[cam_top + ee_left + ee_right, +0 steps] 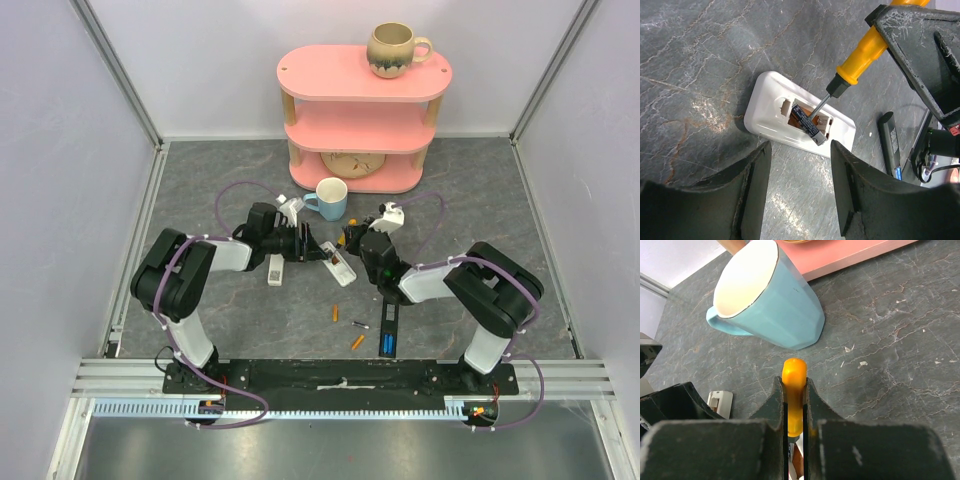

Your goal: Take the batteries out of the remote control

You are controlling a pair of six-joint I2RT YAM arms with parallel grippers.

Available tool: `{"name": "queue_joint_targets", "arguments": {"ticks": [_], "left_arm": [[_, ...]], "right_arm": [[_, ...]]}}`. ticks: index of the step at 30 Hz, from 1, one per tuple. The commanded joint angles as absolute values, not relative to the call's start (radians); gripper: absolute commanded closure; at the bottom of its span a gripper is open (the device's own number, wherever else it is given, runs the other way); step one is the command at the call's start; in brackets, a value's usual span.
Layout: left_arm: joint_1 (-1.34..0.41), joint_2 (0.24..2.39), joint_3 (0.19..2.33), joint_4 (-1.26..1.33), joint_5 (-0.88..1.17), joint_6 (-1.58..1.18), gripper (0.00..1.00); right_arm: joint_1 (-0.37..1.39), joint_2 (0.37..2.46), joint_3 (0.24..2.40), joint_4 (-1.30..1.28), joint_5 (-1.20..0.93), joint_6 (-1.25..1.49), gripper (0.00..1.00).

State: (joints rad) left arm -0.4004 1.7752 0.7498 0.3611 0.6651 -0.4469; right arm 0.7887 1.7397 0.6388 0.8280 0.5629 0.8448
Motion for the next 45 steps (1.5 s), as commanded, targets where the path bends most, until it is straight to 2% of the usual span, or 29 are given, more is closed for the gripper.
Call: {"name": "queue_joint_targets", "arguments": {"ticks": [1, 12, 22, 25, 37, 41, 45], "left_arm": [[-0.396, 1.793, 0.781, 0.4, 0.701, -0.477, 0.43], [-0.396, 1.801, 0.787, 0.4, 0.707, -0.479, 0.44], [-0.396, 1.796, 0.787, 0.393, 0.696, -0.476, 0.45], [-0.396, 1.79, 0.784, 0.391, 0.693, -0.472, 0.5], [-0.39, 1.779, 0.776, 0.376, 0.655, -0.46, 0.56], [-0.39, 1.787, 0.788, 0.351, 0.638, -0.456, 0.63], [-0.39, 1.79, 0.799, 0.305, 0.604, -0.44, 0.77]], "right_arm": [[0.799, 1.747, 0.673, 0.769, 0.666, 0.822, 1.0], [0.934, 1.773, 0.686, 0.877, 0.917, 0.617, 1.0], [0.956, 1.818, 0.703, 0.899, 1.038, 0.623, 1.0], [0.96, 1.81, 0.696, 0.92, 1.061, 0.611, 1.0], [0.971, 1.861, 0.713, 1.0, 1.088, 0.578, 1.0], [0.974, 1.884, 0.706, 1.09, 1.083, 0.555, 1.0], [0.974, 1.899, 0.718, 1.111, 1.074, 0.552, 1.0]]}}
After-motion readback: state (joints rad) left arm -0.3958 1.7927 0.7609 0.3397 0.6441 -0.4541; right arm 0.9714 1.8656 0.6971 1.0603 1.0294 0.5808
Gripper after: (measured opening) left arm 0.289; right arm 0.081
